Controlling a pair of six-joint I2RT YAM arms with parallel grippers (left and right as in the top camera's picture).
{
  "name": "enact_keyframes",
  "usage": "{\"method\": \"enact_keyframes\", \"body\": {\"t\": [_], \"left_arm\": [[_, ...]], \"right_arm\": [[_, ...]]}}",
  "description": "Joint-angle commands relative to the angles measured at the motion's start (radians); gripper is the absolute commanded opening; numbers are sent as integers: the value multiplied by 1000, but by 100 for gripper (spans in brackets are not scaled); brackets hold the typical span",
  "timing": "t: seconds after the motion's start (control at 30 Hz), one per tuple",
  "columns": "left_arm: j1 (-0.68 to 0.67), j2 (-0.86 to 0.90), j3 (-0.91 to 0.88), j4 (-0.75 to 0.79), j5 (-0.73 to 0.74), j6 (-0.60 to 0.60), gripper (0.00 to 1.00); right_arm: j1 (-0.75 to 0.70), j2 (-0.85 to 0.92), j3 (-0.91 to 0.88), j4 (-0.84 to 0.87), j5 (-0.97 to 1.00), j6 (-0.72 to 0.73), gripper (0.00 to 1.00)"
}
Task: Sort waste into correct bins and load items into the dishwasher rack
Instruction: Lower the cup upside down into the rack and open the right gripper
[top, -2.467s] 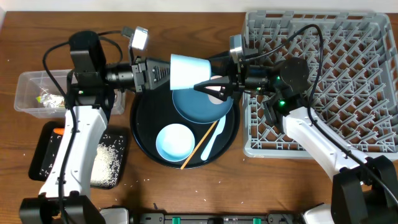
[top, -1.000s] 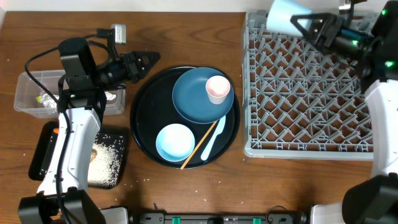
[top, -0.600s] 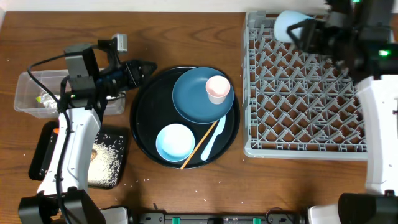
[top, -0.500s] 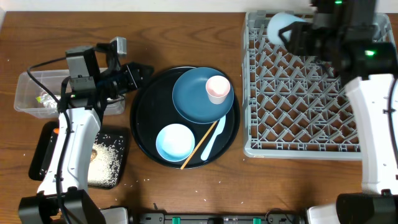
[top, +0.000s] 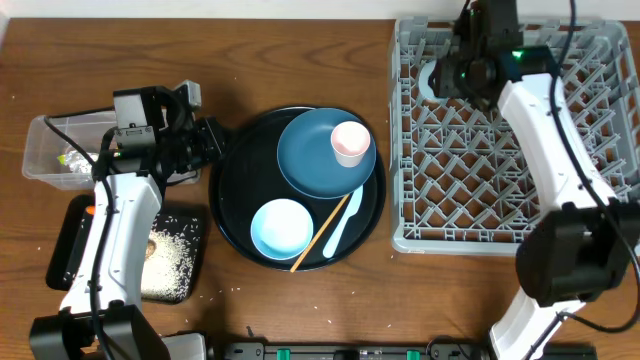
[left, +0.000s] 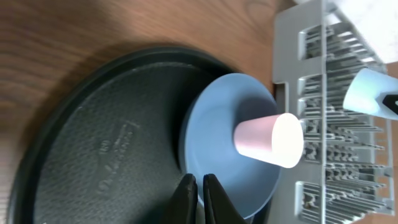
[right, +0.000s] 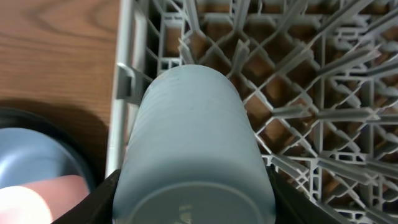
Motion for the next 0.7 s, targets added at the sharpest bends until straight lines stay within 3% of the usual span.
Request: {"method": "enact_keyframes", "body": {"t": [0.0, 0.67], "left_arm": [[0, 2, -2, -10, -64, 30, 7], [-2, 3, -2, -19, -66, 42, 7]], "right_arm": [[13, 4, 12, 0, 11, 8, 14], [23, 16, 12, -99, -28, 68, 9]]}}
